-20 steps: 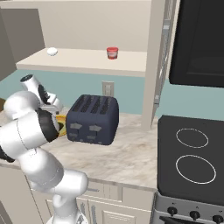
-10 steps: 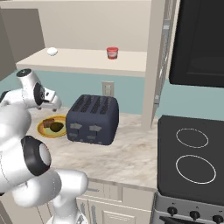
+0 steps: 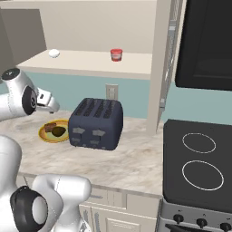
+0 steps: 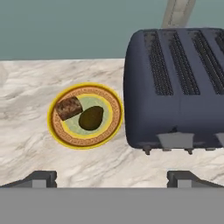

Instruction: Pick the avocado and bread from the counter and place them on the plate. Then pick the jam from the cabinet and place it next to the plate. Lastly close the cabinet door.

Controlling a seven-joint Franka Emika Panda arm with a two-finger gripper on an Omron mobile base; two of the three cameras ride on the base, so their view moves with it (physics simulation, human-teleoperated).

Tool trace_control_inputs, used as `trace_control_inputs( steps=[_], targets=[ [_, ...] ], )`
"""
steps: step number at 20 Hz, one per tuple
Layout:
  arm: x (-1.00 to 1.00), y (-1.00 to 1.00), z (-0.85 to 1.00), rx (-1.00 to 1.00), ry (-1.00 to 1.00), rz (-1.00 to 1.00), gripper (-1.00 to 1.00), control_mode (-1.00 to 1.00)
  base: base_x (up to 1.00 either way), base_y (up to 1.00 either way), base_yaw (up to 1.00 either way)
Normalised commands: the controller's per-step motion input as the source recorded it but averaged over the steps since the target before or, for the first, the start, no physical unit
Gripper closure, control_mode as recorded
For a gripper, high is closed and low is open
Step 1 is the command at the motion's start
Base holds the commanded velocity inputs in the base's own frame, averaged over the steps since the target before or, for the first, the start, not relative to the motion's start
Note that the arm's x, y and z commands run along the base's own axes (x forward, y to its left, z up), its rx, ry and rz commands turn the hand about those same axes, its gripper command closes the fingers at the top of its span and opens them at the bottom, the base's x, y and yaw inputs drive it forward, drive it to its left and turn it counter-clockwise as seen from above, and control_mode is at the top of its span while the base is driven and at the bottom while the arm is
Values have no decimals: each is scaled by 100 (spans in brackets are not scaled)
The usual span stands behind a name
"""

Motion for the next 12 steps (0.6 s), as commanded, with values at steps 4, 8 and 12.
trace_control_inputs(
  steps=[4, 8, 12],
  targets=[
    [-49, -36, 80, 0, -5, 0, -100, -100, 0, 0, 0],
    [-23, -52, 76, 1, 0, 0, -100, -100, 0, 0, 0],
    [-3, -67, 62, 0, -2, 0, -100, -100, 0, 0, 0]
  ],
)
